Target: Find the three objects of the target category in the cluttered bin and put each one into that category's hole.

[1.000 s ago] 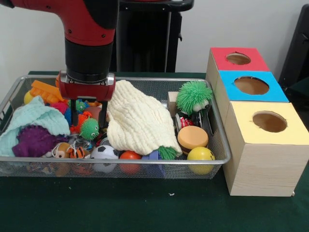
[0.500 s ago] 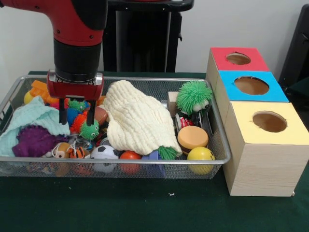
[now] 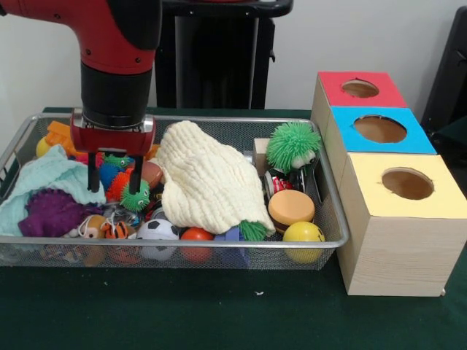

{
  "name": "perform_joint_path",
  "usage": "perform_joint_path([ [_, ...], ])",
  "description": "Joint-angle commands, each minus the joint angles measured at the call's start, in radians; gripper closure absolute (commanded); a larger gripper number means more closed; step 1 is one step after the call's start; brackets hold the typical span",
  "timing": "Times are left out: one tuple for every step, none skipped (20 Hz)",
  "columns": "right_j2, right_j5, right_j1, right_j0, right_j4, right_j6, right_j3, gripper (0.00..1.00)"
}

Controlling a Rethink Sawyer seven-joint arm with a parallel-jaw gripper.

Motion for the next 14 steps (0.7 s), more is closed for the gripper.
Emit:
perform_joint_path([
  [0.063,-0.107,0.088,-0.025,-0.041,-0.017,-0.006,0.0],
  [0.061,-0.112,0.089,-0.025,-0.041,-0.016,-0.004,0.0],
  [0.061,-0.118,0.09,-0.025,-0.04,-0.017,-0.003,0.0],
  [0.06,-0.123,0.091,-0.026,-0.039,-0.018,-0.003,0.0],
  [0.057,-0.133,0.097,-0.025,-0.042,-0.017,-0.005,0.0],
  [0.054,-0.142,0.103,-0.024,-0.045,-0.015,-0.007,0.0],
  [0.049,-0.146,0.11,-0.021,-0.05,-0.017,-0.014,0.0],
  [0.045,-0.149,0.116,-0.018,-0.052,-0.017,-0.018,0.0],
  [0.04,-0.146,0.12,-0.014,-0.054,-0.02,-0.023,0.0],
  [0.037,-0.146,0.121,-0.011,-0.056,-0.021,-0.021,0.0],
  [0.034,-0.145,0.123,-0.009,-0.056,-0.022,-0.023,0.0],
  [0.029,-0.141,0.122,-0.005,-0.058,-0.023,-0.022,0.0],
  [0.026,-0.13,0.122,-0.002,-0.057,-0.027,-0.025,0.0],
  [0.024,-0.123,0.118,-0.001,-0.055,-0.029,-0.022,0.0],
])
